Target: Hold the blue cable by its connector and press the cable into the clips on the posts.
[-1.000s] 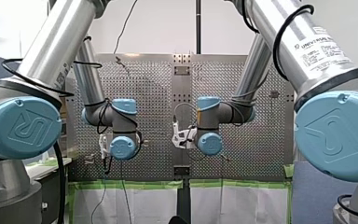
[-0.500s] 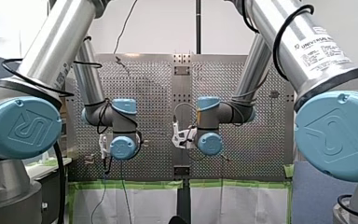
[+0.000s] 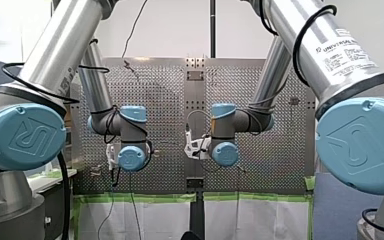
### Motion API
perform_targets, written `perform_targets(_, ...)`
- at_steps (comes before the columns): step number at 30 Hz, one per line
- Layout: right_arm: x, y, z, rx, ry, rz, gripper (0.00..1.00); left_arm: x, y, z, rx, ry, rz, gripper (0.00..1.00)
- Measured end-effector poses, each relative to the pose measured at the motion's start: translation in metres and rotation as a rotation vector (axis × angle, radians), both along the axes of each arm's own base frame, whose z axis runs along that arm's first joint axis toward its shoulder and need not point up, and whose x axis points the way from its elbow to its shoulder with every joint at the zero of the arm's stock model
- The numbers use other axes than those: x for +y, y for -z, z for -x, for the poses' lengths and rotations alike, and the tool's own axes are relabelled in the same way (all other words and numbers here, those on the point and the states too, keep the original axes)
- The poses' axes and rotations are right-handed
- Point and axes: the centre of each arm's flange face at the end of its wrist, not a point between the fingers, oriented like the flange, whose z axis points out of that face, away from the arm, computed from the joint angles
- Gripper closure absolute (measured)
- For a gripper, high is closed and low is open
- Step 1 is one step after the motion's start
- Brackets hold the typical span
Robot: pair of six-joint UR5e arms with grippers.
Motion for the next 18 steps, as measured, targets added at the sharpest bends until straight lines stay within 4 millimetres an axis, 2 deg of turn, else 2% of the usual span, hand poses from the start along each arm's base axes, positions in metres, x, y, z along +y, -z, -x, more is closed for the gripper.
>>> perform_targets(8,0.003,0.003,-0.003,0.015,-0.001,-0.003,1.0,0.0,0.021,0.014,0.05,0.025,-0.031,0.99)
perform_targets(18,0.023,0.045,-0.005,0.107,-0.025,-0.068,1.0,0.0,0.024,0.015,0.057,0.026,-0.035,0.99)
